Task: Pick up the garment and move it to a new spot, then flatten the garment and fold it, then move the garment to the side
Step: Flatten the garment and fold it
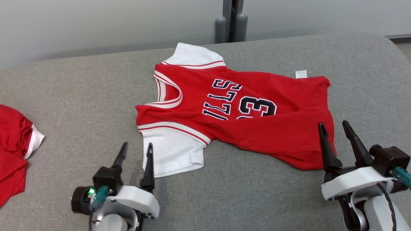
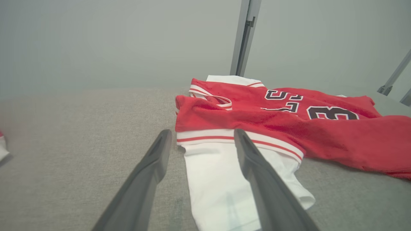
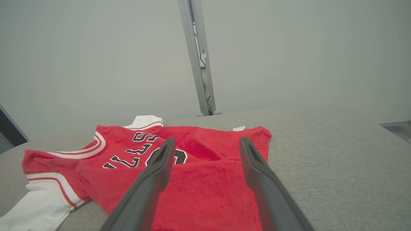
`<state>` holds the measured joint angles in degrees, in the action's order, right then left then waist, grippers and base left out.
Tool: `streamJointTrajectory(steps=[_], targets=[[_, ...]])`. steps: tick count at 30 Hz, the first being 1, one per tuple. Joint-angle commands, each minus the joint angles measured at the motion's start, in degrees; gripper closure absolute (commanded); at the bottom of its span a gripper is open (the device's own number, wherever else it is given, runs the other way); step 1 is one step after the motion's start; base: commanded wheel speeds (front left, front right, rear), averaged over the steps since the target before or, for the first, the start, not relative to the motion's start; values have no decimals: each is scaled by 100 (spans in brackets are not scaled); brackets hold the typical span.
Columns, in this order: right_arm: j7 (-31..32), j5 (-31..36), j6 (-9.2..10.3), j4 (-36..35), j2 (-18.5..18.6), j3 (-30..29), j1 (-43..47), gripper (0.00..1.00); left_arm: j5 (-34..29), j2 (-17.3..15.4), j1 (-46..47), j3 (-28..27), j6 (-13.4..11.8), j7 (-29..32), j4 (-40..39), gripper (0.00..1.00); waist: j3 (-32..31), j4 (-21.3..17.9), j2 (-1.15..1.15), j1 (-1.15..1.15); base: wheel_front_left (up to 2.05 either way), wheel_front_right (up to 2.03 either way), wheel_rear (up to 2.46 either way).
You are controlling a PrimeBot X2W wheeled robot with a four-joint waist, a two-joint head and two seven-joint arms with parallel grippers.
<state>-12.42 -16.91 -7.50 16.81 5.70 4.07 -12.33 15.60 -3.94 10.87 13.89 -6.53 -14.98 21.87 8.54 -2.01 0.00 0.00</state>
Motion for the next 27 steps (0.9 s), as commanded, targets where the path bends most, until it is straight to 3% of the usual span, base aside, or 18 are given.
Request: streamJointTrajectory(steps=[1, 7, 13, 17, 26, 27], targets=[[10, 1, 2, -37, 32, -9, 18, 0, 28, 6, -42, 63, 57, -17, 74, 0, 6, -2, 0, 0, 0, 0, 0], [14, -23, 2, -52, 19, 29, -49, 0, 231, 51, -86, 310, 111, 62, 413, 0, 65, -89, 0, 0, 0, 0, 0], [-31, -64, 2, -25, -1, -30, -43, 0, 284, 61, 3, 321, -195, 223, 836, 0, 146, -178, 0, 0, 0, 0, 0], [-43, -52, 2, -9, 31, -56, -57, 0, 346, 67, 89, 298, -262, 288, 1016, 0, 184, -193, 0, 0, 0, 0, 0], [-69, -36, 2, 29, 36, -132, -74, 0, 535, 80, 182, 403, -156, 500, 1194, 0, 212, -153, 0, 0, 0, 0, 0], [-72, -31, 2, 39, 39, -143, -70, 0, 550, 82, 192, 443, -128, 532, 1208, 25, 210, -143, 0, 0, 0, 0, 0]])
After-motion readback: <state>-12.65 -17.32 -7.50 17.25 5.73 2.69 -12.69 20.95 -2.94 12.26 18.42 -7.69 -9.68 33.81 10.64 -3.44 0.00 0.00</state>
